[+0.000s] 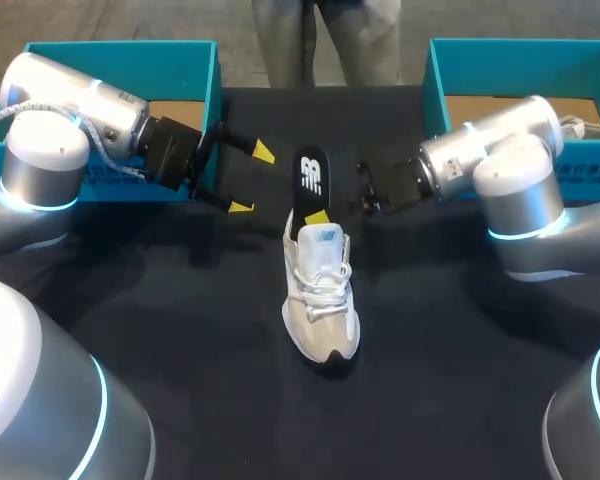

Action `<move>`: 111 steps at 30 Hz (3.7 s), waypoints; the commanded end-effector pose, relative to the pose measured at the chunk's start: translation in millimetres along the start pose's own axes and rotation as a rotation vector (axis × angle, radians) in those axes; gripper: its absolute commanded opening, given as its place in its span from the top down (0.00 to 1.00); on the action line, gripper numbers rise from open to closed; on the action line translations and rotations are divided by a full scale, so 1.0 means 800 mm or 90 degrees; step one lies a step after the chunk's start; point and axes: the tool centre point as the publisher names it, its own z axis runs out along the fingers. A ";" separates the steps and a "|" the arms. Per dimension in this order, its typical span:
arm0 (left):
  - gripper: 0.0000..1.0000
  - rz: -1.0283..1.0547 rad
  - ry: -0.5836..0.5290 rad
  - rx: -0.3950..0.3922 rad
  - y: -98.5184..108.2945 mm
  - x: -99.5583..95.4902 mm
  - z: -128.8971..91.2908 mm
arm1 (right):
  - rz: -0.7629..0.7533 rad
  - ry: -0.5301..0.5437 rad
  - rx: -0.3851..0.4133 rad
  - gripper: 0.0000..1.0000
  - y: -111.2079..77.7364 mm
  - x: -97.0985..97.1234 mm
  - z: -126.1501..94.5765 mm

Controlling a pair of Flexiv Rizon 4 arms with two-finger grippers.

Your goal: Take the shoe out of the shoebox, open the shoe tongue, remove and reinsert the insole, then place the shoe into the shoebox

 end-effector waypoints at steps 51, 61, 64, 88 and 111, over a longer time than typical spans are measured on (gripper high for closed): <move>0.00 0.000 0.001 -0.002 -0.001 0.000 0.001 | -0.007 -0.011 0.062 0.84 0.018 0.004 -0.016; 0.00 0.000 0.001 -0.002 -0.001 0.000 0.001 | 0.001 0.016 0.076 1.00 0.009 -0.004 0.001; 0.00 0.000 0.001 -0.002 -0.001 0.000 0.001 | 0.009 0.018 0.084 1.00 0.002 -0.002 0.002; 0.00 0.000 0.001 -0.002 -0.001 0.000 0.001 | 0.013 0.008 0.119 0.72 0.002 0.009 -0.004; 0.00 0.000 0.001 -0.002 -0.001 0.000 0.001 | 0.006 0.021 0.105 1.00 0.002 -0.009 0.005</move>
